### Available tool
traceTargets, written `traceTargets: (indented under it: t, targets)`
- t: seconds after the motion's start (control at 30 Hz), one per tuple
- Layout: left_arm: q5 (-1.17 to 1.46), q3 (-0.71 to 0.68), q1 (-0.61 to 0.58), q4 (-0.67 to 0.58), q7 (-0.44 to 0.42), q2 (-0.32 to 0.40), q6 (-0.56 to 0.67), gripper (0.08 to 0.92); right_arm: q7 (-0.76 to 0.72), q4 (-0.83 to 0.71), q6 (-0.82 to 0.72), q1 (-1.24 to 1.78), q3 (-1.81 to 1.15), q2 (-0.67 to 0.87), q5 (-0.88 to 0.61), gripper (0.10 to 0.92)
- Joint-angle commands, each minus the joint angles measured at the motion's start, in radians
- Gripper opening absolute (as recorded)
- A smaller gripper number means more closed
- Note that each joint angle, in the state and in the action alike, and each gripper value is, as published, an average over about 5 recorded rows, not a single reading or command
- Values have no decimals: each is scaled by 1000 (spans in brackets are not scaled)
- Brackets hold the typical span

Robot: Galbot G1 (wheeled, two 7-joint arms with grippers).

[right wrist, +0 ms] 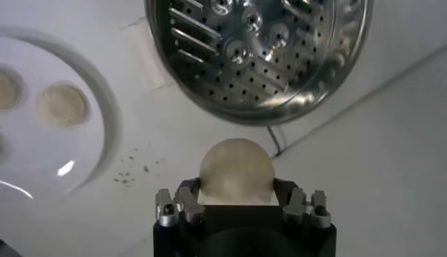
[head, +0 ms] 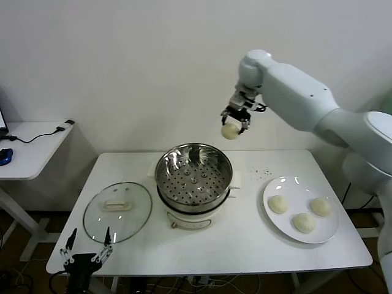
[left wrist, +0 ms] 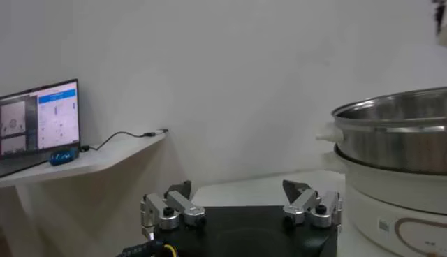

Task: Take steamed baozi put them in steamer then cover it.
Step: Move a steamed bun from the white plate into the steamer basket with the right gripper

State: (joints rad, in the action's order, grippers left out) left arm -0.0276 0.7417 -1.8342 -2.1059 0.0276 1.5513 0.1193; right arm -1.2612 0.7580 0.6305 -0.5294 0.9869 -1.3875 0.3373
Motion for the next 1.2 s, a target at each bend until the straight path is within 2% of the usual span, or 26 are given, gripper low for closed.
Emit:
traceTargets:
  t: [0.03,0.27,0.87,0.93,1.1,1.2]
  targets:
    - [3,2,-1,7,2,1,2,823,97,-8,163,98,-18,-184,278,696]
    - [10,2,6,12,5,4,-4,823,114,-41,181,186,-47,-221,383,696]
    - [10,-1,7,30,10,5,-2,823,124,-63,188,251,-51,-196,410,697]
    - [10,-3,7,32,10,5,-2,823,127,-69,186,249,-53,-198,407,711]
    - [7,-3,7,33,10,6,-2,823,103,-39,190,223,-54,-179,380,804]
    - [7,-5,8,33,11,6,-3,823,76,7,188,198,-48,-149,333,820]
